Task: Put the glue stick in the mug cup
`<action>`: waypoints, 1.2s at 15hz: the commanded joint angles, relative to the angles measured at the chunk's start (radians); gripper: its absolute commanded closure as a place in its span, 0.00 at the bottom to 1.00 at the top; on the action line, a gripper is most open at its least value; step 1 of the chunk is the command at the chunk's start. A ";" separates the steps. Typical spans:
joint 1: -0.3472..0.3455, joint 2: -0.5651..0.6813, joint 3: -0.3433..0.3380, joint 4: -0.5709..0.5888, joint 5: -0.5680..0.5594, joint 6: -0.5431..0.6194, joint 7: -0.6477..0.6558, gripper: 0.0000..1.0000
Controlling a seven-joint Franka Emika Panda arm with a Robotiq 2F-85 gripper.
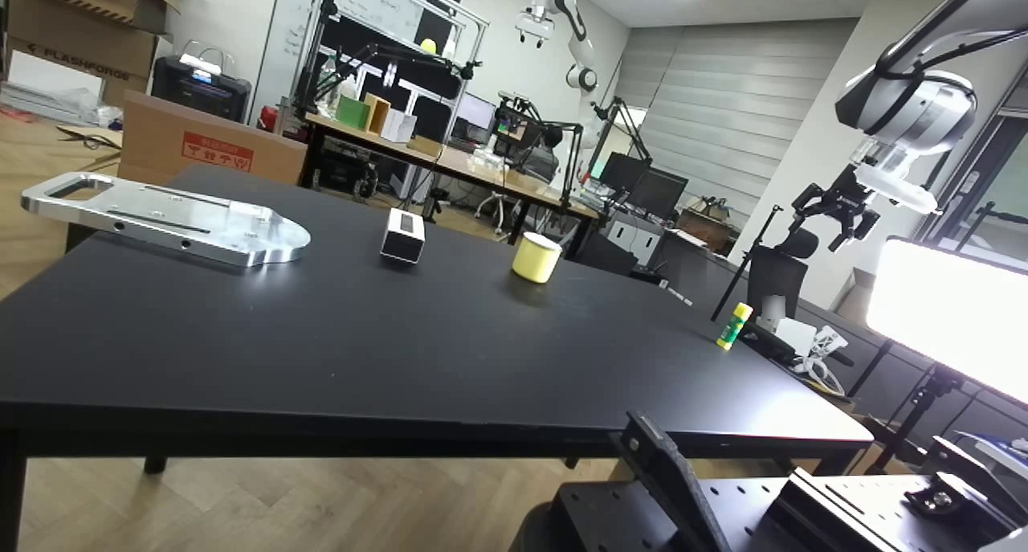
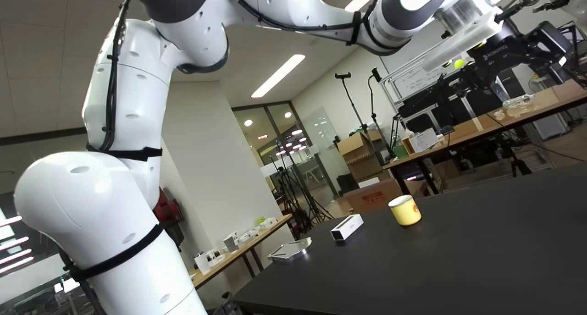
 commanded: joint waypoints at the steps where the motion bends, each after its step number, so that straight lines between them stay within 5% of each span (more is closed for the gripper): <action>1: -0.033 0.007 0.039 0.016 -0.029 -0.001 0.022 0.00; 6: -0.031 0.009 0.042 0.023 -0.028 -0.003 0.031 0.00; 13: -0.033 0.254 0.092 0.355 -0.018 -0.024 0.190 0.00; 18: 0.016 0.441 0.007 0.556 -0.108 -0.084 0.385 0.00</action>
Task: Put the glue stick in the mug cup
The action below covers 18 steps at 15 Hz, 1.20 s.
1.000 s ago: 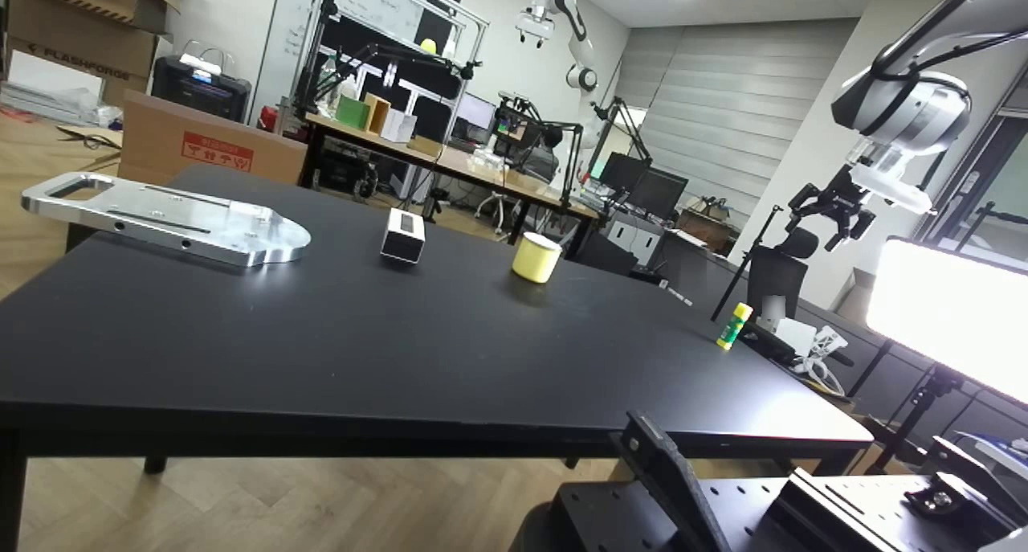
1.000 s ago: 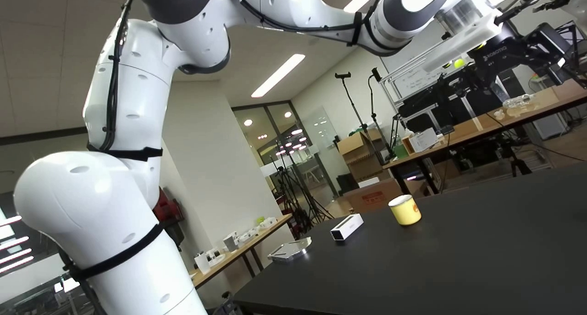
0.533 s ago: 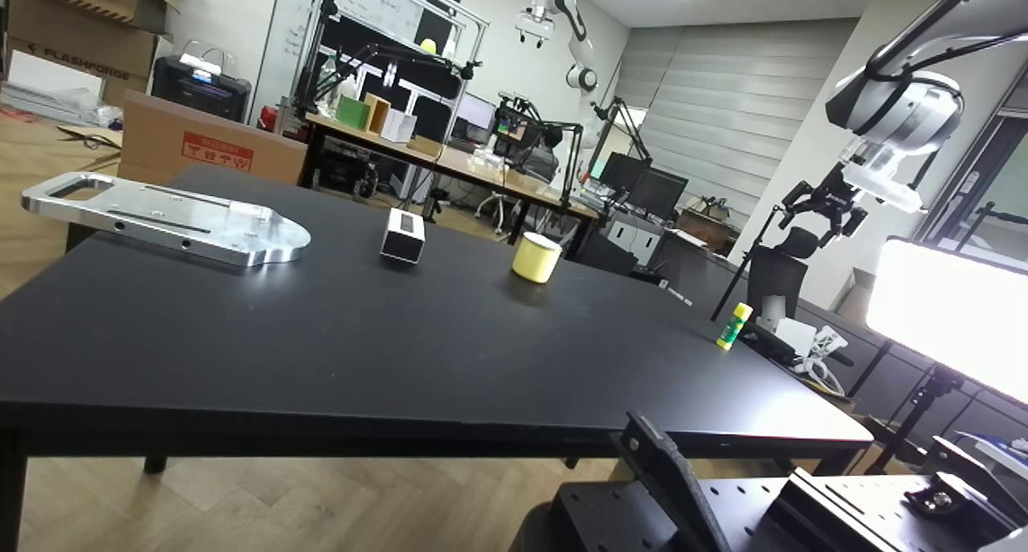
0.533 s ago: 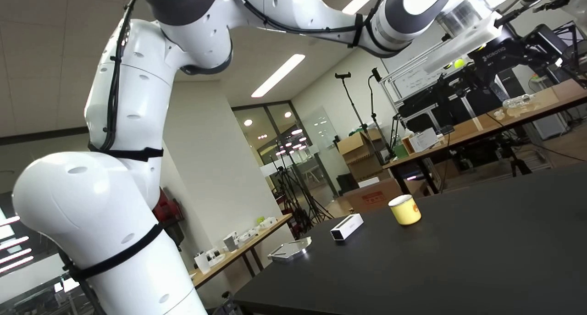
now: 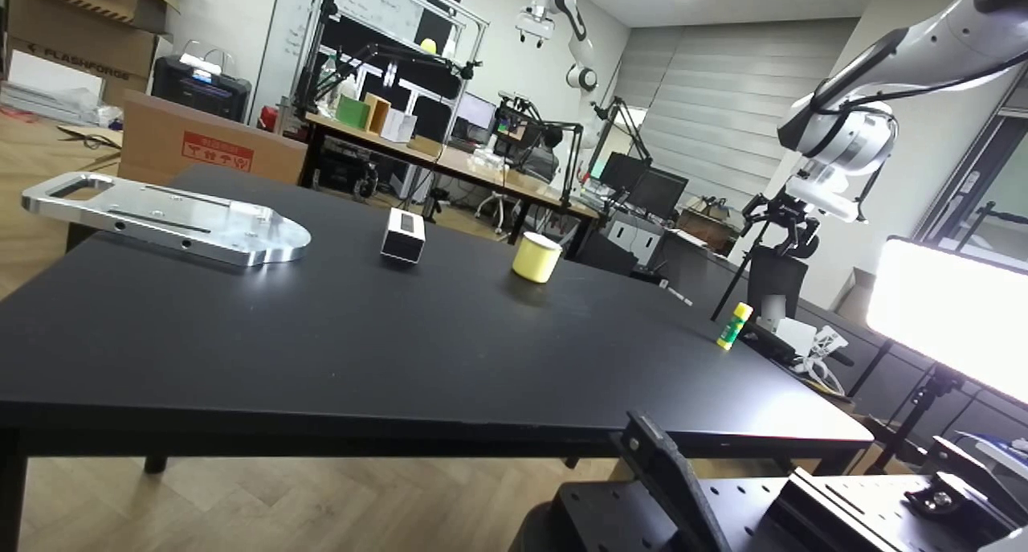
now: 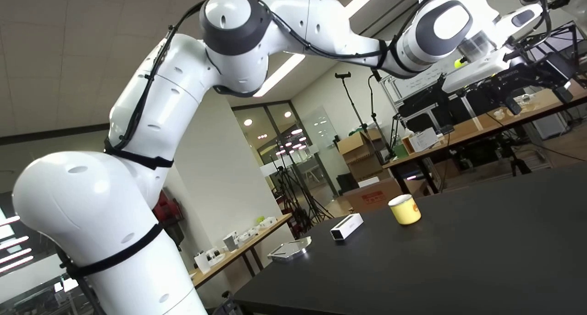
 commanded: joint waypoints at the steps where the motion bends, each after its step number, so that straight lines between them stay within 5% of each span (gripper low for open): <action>1: 0.023 0.164 -0.077 0.217 -0.063 -0.101 0.162 0.00; 14: -0.066 0.458 -0.090 0.556 -0.024 -0.247 0.229 0.00; 18: -0.105 0.478 -0.021 0.575 -0.072 -0.249 0.239 0.00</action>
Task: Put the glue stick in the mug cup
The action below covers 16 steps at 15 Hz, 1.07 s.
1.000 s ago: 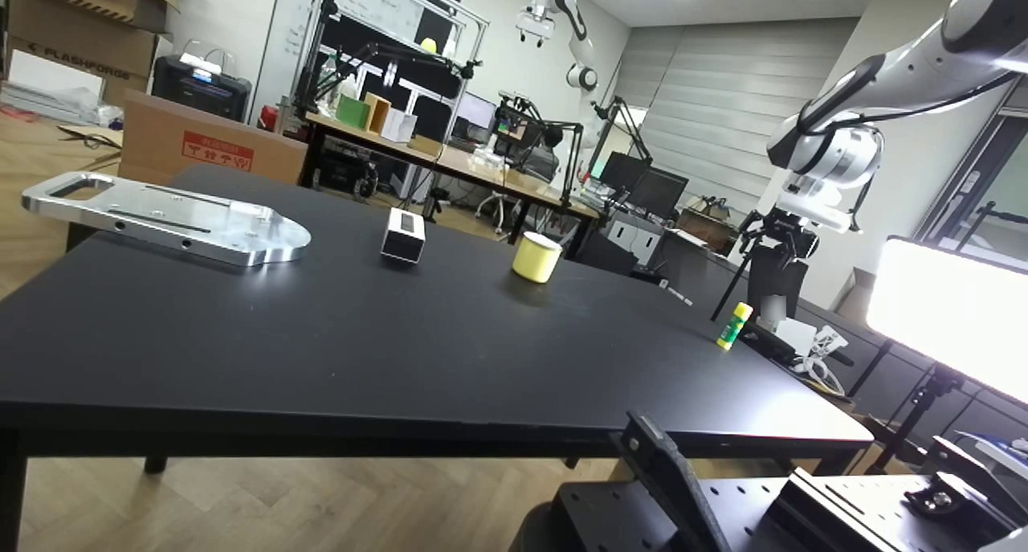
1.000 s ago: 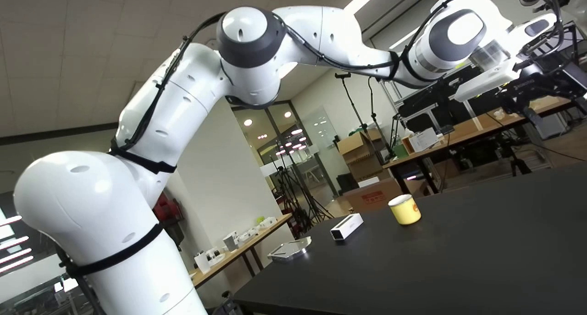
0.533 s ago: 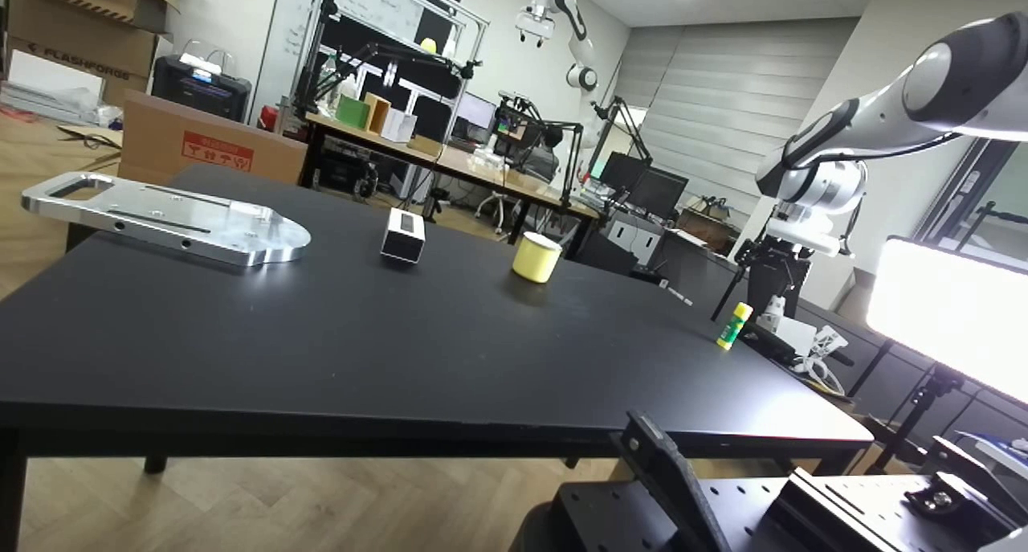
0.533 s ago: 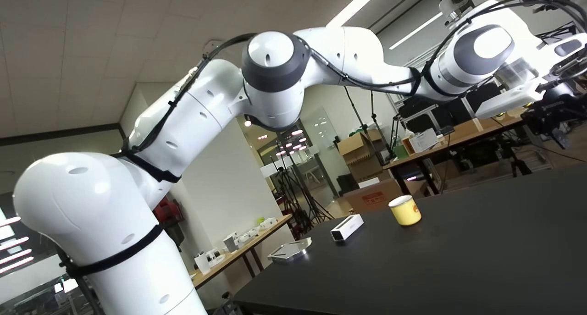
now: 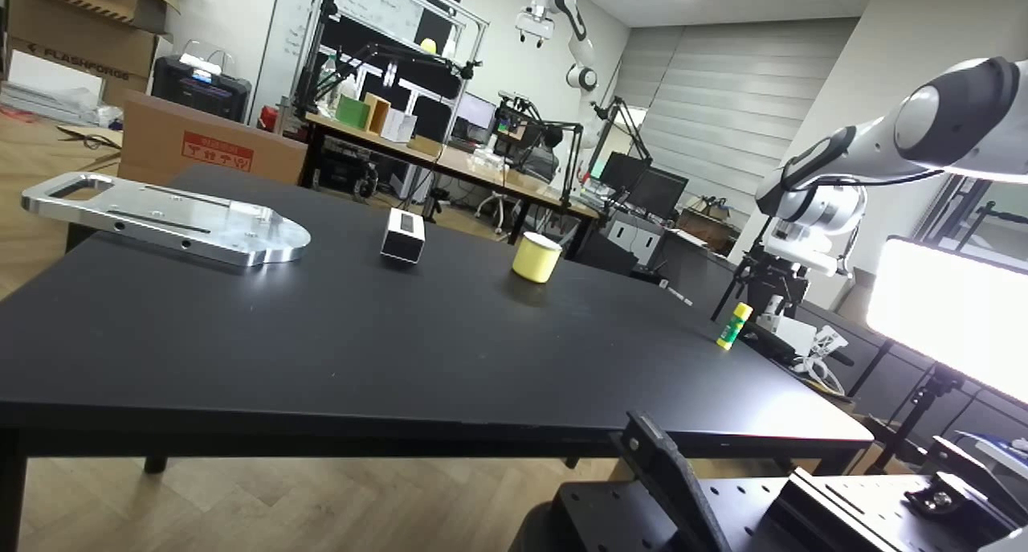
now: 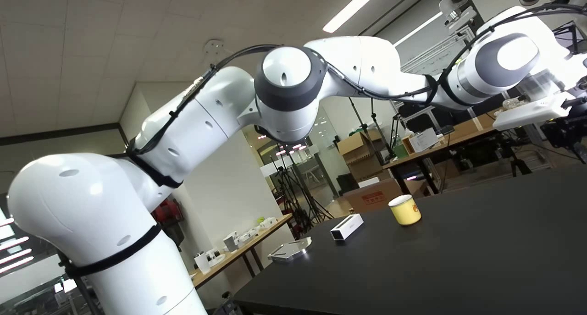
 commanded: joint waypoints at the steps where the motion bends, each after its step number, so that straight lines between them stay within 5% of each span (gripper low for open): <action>1: -0.038 0.059 0.046 0.106 -0.027 -0.041 0.045 0.00; 9: -0.060 0.113 0.080 0.166 -0.034 -0.083 0.061 0.00; 10: -0.062 0.121 0.081 0.175 -0.033 -0.080 0.066 0.25; 11: -0.064 0.127 0.083 0.183 -0.033 -0.080 0.066 0.26; 16: -0.074 0.154 0.096 0.226 -0.036 -0.089 0.058 0.61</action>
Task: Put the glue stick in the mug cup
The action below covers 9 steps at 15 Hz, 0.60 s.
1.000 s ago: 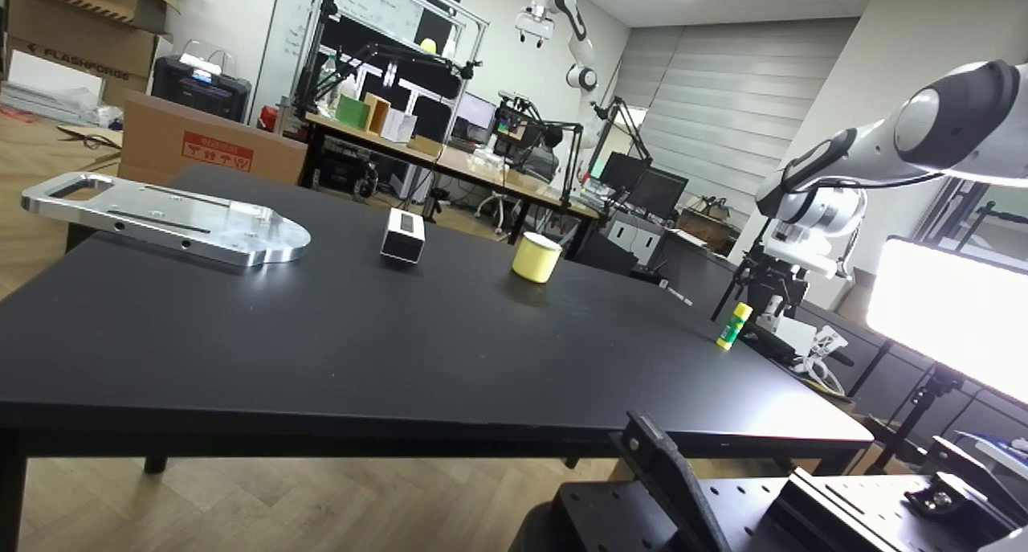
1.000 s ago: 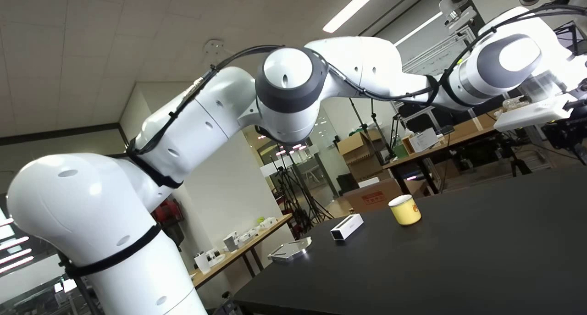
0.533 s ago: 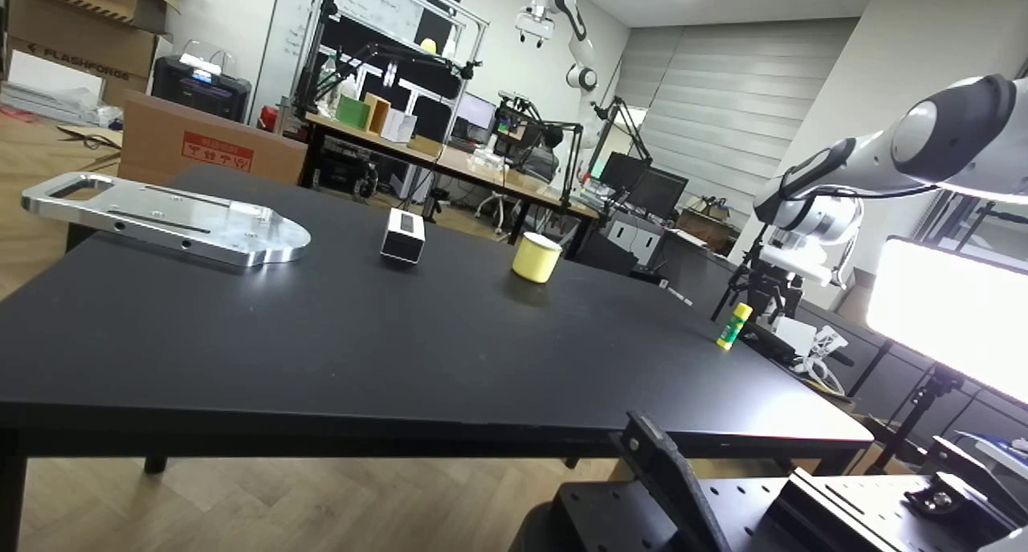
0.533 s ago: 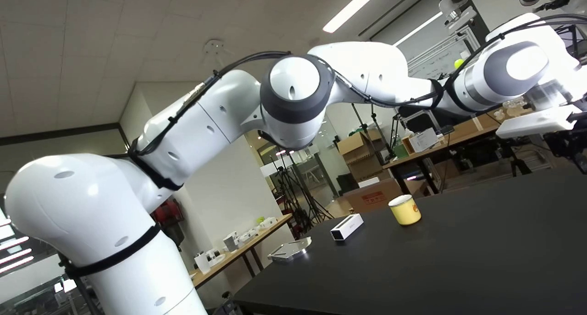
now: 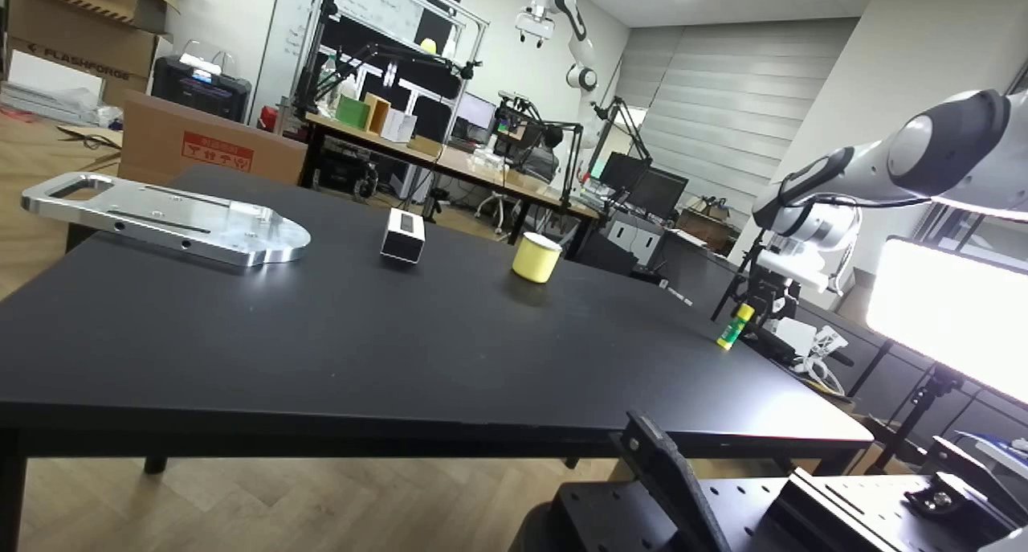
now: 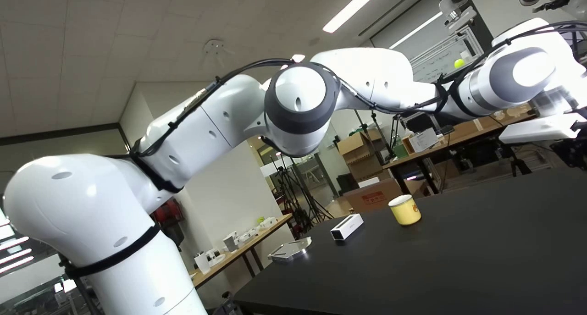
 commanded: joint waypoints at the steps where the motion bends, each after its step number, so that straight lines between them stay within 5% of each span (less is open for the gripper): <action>1: -0.023 0.052 0.028 0.112 -0.022 -0.051 0.032 0.69; 4: -0.024 0.045 0.045 0.142 -0.020 -0.093 0.029 0.89; 9: 0.026 -0.051 0.043 0.106 0.009 -0.088 -0.017 0.91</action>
